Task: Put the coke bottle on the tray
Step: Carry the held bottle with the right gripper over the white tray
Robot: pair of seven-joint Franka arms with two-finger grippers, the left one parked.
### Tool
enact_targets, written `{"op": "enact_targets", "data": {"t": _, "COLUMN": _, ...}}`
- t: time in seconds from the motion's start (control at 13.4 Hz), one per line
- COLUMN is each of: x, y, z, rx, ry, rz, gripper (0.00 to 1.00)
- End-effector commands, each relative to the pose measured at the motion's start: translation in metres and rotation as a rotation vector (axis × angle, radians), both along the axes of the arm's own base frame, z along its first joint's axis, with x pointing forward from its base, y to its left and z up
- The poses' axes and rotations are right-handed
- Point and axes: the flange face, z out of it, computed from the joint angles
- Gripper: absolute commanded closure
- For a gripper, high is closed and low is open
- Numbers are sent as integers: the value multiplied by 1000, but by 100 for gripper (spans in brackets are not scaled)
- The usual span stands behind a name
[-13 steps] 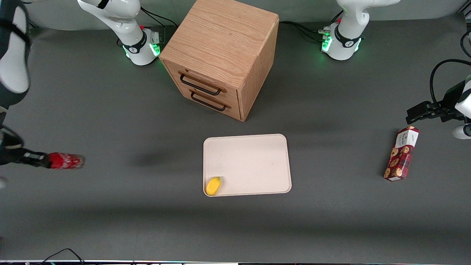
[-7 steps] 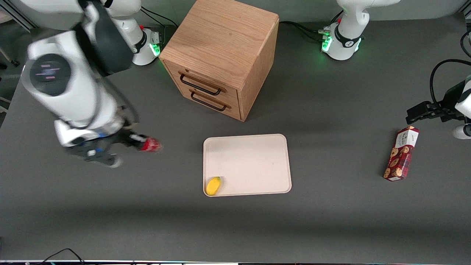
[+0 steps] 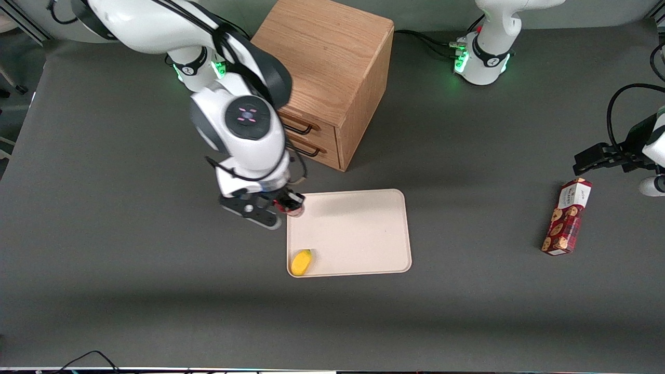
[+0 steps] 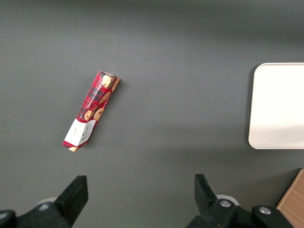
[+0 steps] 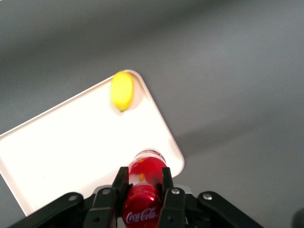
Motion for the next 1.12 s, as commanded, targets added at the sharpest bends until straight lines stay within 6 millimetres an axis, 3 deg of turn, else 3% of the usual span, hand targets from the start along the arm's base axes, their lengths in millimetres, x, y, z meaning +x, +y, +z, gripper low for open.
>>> {"op": "enact_targets", "data": {"t": 0.0, "x": 6, "y": 6, "z": -20, "rx": -9, "ry": -21, "rz": -23, "gripper": 100}}
{"op": "enact_targets", "data": {"t": 0.37, "x": 7, "y": 11, "z": -67, "rx": -77, "ry": -49, "rz": -14, "gripper": 100}}
{"op": "enact_targets", "data": {"t": 0.67, "x": 1, "y": 9, "z": -90, "rx": -88, "ry": -37, "rz": 1, "gripper": 100}}
{"op": "enact_targets", "data": {"t": 0.89, "x": 2, "y": 7, "z": -95, "rx": -87, "ry": -39, "rz": 5, "gripper": 100}}
{"op": "enact_targets", "data": {"t": 0.97, "x": 2, "y": 7, "z": -96, "rx": -88, "ry": -40, "rz": 5, "gripper": 42}}
{"op": "enact_targets", "data": {"t": 1.04, "x": 3, "y": 6, "z": -95, "rx": -100, "ry": -58, "rz": 11, "gripper": 0}}
